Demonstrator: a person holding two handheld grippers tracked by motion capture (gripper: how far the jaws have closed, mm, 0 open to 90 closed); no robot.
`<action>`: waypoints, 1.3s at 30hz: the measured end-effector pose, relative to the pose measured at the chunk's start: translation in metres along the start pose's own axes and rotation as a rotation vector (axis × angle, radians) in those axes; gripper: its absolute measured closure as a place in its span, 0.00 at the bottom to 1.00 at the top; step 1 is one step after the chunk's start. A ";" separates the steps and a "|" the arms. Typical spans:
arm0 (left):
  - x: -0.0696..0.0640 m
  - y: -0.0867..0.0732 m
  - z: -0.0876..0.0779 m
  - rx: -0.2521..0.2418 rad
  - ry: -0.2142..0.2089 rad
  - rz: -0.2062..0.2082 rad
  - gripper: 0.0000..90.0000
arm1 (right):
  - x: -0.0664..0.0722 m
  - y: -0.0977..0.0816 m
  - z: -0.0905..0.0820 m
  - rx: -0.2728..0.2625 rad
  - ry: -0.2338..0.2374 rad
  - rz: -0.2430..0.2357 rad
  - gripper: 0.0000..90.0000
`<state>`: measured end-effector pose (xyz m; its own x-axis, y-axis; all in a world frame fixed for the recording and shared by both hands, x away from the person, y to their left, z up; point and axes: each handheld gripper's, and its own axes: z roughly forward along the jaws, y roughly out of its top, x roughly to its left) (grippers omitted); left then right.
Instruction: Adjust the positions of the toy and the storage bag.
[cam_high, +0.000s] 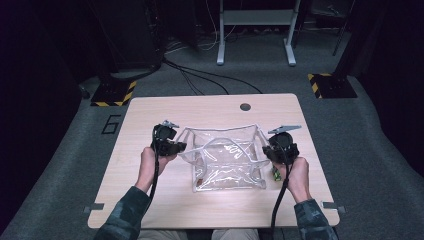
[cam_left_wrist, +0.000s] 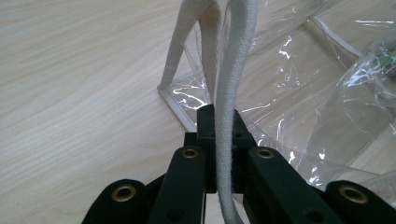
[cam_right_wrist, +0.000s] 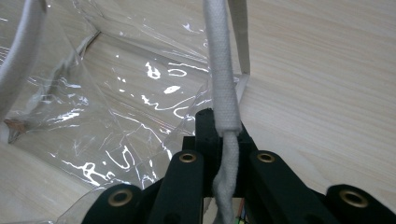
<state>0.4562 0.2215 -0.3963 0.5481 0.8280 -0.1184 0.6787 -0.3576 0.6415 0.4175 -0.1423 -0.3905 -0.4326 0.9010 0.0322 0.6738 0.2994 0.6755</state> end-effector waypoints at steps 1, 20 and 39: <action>0.001 0.001 0.000 -0.001 0.000 -0.001 0.99 | -0.001 0.002 -0.001 -0.001 -0.003 0.003 0.97; 0.015 0.027 -0.010 -0.034 0.033 0.013 0.99 | 0.003 0.023 -0.008 -0.017 -0.040 -0.049 0.98; 0.026 0.050 -0.011 -0.051 0.053 0.016 0.99 | 0.003 0.048 -0.005 -0.024 -0.071 -0.085 0.98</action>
<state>0.4995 0.2295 -0.3589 0.5308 0.8447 -0.0686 0.6437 -0.3491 0.6810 0.4453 -0.1269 -0.3543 -0.4432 0.8931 -0.0775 0.6217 0.3685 0.6912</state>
